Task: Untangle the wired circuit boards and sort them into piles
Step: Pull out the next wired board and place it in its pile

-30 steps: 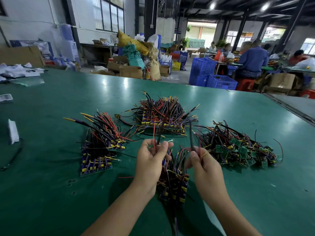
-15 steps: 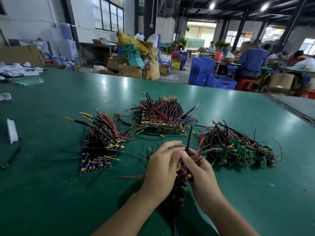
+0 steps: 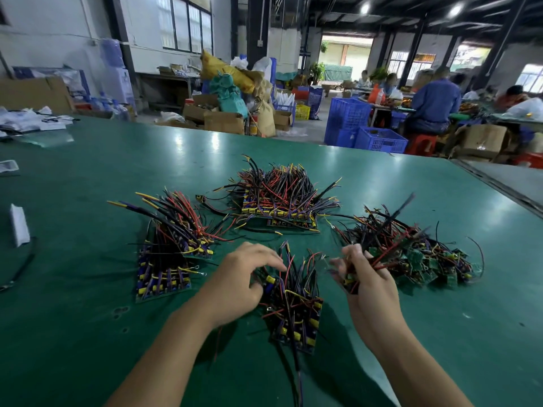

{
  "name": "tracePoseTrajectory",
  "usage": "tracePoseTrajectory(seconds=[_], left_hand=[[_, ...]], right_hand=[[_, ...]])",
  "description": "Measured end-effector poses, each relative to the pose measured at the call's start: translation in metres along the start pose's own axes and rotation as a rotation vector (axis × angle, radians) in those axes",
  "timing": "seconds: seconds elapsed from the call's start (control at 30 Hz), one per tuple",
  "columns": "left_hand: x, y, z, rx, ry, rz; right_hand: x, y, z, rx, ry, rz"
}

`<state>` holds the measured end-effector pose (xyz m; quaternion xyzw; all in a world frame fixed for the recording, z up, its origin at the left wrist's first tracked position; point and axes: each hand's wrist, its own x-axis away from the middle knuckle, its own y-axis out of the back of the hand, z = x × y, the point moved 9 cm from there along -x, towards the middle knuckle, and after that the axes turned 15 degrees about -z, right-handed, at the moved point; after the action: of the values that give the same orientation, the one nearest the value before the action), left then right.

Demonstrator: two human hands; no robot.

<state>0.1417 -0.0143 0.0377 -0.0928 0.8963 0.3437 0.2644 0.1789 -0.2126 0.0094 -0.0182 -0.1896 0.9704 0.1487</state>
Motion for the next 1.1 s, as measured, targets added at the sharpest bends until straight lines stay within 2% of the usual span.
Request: tracePoseTrajectory(seconds=[0.13,0.2,0.37,0.5,0.6,0.73,0.83,0.9,0.97,1.1], left_hand=[[0.006,-0.023,0.007,-0.087,-0.006,0.181],[0.007,-0.026,0.013,-0.109,0.028,0.193],[0.0,-0.007,0.013,-0.046,0.069,0.028],[-0.007,0.015,0.014,0.041,0.109,-0.209],[-0.007,0.024,0.027,0.217,0.309,-0.306],[-0.001,0.031,0.047,0.616,0.579,-0.454],[0.004,0.024,0.055,0.88,0.764,-0.549],[0.008,0.016,0.055,0.976,0.841,-0.606],[0.011,0.01,0.052,0.943,0.849,-0.638],[0.012,0.009,0.038,0.699,0.714,-0.666]], right_hand=[[0.002,-0.003,0.005,0.074,0.066,0.053],[0.004,-0.003,0.003,0.041,0.056,0.064],[-0.003,0.004,0.003,0.063,0.072,0.026],[-0.006,0.009,0.001,0.096,0.051,0.008],[-0.005,0.009,0.0,0.102,0.043,0.009],[-0.005,0.01,0.003,0.119,0.033,0.0],[-0.001,0.006,-0.002,0.106,-0.031,0.033],[0.007,-0.002,-0.008,0.097,-0.098,0.083],[0.017,-0.012,-0.012,0.092,-0.137,0.148],[0.038,-0.034,-0.016,0.15,-0.097,0.274]])
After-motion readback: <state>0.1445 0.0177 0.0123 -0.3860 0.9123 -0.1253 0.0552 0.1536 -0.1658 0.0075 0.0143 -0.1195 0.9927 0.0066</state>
